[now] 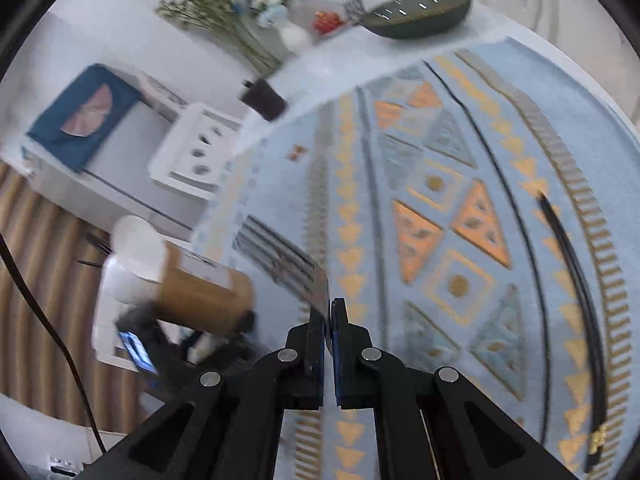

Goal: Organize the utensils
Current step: 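Lift the fork and carry it over the wooden cup, then lower the fork into the cup and open the right gripper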

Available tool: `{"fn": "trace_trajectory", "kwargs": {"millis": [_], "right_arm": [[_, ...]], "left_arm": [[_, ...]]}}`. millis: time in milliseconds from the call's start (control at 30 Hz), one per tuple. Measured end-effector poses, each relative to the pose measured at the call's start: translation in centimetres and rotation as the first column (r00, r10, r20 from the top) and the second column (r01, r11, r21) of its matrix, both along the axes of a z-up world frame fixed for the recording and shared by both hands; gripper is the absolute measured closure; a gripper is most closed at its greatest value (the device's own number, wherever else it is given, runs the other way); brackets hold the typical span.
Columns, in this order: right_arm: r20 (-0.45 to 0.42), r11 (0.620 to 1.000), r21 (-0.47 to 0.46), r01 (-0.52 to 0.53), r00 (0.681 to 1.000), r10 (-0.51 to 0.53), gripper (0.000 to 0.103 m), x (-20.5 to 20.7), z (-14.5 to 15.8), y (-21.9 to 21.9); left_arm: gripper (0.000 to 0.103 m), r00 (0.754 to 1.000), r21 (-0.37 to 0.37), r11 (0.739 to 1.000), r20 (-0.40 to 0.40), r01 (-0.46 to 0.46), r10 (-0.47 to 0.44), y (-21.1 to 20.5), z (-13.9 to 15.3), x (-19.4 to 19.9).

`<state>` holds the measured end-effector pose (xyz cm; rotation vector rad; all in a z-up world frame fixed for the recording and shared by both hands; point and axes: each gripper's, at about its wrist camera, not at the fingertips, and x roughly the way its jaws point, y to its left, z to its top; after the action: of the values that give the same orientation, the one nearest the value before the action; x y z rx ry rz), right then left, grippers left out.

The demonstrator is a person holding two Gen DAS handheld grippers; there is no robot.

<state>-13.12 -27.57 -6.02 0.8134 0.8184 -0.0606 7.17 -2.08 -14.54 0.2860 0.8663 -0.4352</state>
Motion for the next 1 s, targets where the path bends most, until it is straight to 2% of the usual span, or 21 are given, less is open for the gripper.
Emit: {"fn": "trace_trajectory", "kwargs": {"millis": [200, 400, 500, 667, 1000], "right_arm": [[0.145, 0.997, 0.077, -0.011, 0.989, -0.001, 0.100, 3.8, 3.7, 1.3], [0.296, 0.993, 0.082, -0.080, 0.954, 0.052, 0.100, 6.7, 10.0, 4.2], [0.327, 0.991, 0.076, -0.112, 0.941, 0.081, 0.100, 8.0, 11.5, 5.6], [0.302, 0.987, 0.049, -0.153, 0.944, 0.131, 0.100, 10.8, 11.7, 8.1], [0.155, 0.981, 0.020, -0.193, 0.970, 0.188, 0.100, 13.7, 7.9, 10.5]], "left_arm": [[0.012, 1.000, 0.000, 1.000, 0.000, 0.000, 0.000, 0.0, -0.1, 0.0], [0.012, 1.000, 0.003, 1.000, 0.010, -0.003, 0.003, -0.1, -0.2, -0.2], [0.013, 1.000, -0.005, 1.000, 0.012, -0.001, 0.001, 0.1, -0.2, -0.3], [0.013, 1.000, -0.028, 1.000, 0.023, 0.003, -0.003, 0.7, -0.1, -0.7], [0.014, 1.000, -0.048, 0.999, 0.026, 0.006, -0.004, 1.5, 0.0, -0.8]]}}
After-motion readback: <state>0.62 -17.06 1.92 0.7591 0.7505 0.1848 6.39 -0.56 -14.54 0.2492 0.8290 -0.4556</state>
